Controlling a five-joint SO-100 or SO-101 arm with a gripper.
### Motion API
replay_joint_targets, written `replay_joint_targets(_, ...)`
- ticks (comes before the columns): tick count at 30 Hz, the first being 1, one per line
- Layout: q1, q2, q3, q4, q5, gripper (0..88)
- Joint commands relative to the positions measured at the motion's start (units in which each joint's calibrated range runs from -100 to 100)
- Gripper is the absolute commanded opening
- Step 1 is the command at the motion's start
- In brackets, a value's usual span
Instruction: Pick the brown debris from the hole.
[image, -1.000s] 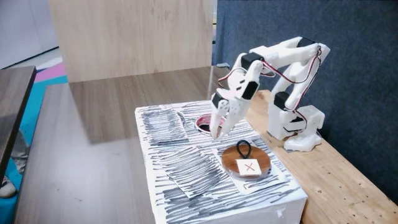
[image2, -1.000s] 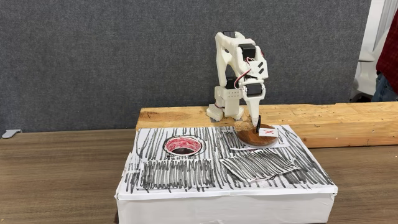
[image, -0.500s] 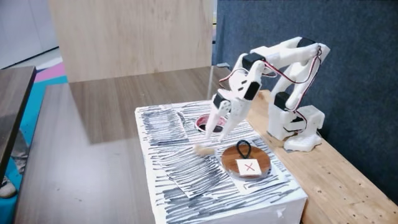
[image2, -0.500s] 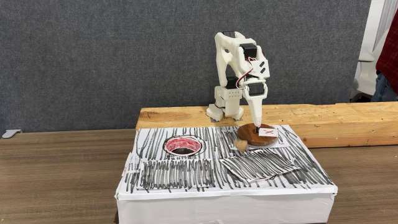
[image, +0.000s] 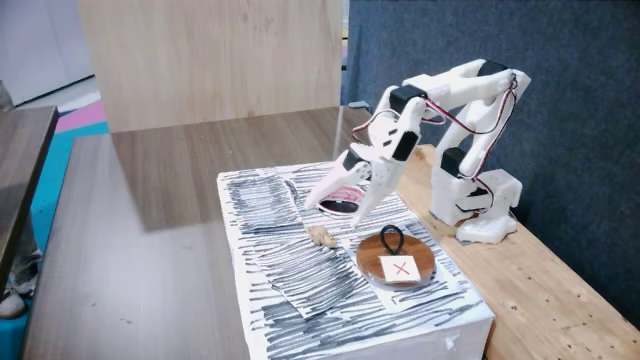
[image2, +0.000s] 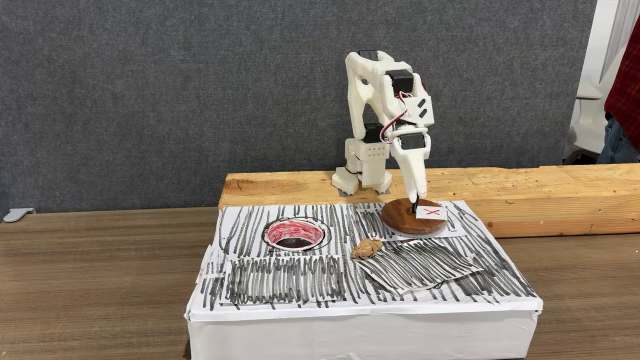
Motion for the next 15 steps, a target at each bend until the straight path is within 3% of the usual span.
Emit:
replay_joint_targets(1, 0.1, -1.3, -0.4, 0.4, -0.2, 36.2)
replay_joint_targets(15, -0.3, -0.8, -0.4, 0.4, -0.2, 36.2)
